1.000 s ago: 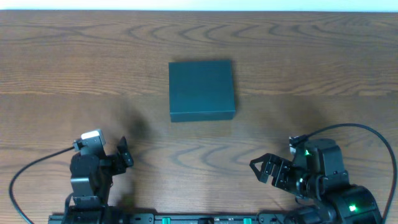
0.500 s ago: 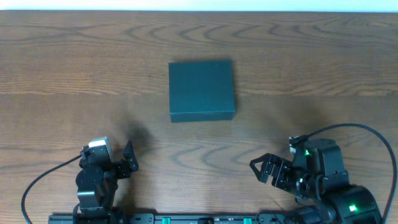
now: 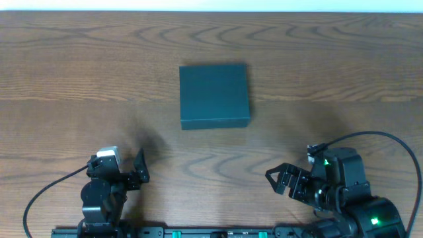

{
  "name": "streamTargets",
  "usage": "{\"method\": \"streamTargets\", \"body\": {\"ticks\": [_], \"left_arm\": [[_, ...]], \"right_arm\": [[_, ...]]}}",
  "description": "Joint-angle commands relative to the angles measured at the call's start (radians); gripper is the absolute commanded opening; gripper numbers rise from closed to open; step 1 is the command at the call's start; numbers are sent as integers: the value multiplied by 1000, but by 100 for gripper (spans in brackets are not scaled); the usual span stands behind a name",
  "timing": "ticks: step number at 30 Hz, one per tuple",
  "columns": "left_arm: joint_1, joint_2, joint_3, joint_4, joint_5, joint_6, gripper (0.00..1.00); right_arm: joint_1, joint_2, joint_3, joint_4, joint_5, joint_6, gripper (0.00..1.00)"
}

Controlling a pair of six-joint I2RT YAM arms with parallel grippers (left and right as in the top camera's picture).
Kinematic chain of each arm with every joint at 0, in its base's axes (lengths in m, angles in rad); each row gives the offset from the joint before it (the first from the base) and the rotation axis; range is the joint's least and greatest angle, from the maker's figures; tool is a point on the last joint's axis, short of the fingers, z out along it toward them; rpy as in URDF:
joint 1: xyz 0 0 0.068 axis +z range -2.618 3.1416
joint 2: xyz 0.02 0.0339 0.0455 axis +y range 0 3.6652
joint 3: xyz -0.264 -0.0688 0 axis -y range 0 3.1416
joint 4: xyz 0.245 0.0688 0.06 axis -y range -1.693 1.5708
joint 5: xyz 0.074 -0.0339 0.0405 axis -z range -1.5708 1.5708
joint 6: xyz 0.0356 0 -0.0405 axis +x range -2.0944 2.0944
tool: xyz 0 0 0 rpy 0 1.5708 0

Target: Pack container

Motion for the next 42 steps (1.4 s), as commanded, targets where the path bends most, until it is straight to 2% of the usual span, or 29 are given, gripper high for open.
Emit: {"method": "streamTargets", "body": {"ticks": [1, 10, 16, 19, 24, 28, 36, 42], "left_arm": [[-2, -8, -16, 0, 19, 17, 95], [-2, -8, -16, 1, 19, 17, 95], [-2, -8, -16, 0, 19, 17, 95], [-2, -8, -16, 0, 19, 17, 95], [-2, -8, -16, 1, 19, 17, 95], [-2, -8, -16, 0, 19, 17, 95], [-2, -8, -16, 0, 19, 17, 95], [-2, -8, -16, 0, 19, 17, 95]], "right_arm": [[8, -5, -2, -1, -3, 10, 99], [8, -5, -2, -1, -3, 10, 99], [21, -43, -2, -16, 131, -49, 99], [21, -138, -18, 26, 221, -133, 99], [36, -346, -133, 202, 229, -475, 99], [36, -463, -265, 290, 229, -624, 99], [73, -626, -471, 312, 232, -687, 99], [129, -635, -544, 329, 241, -688, 99]]}}
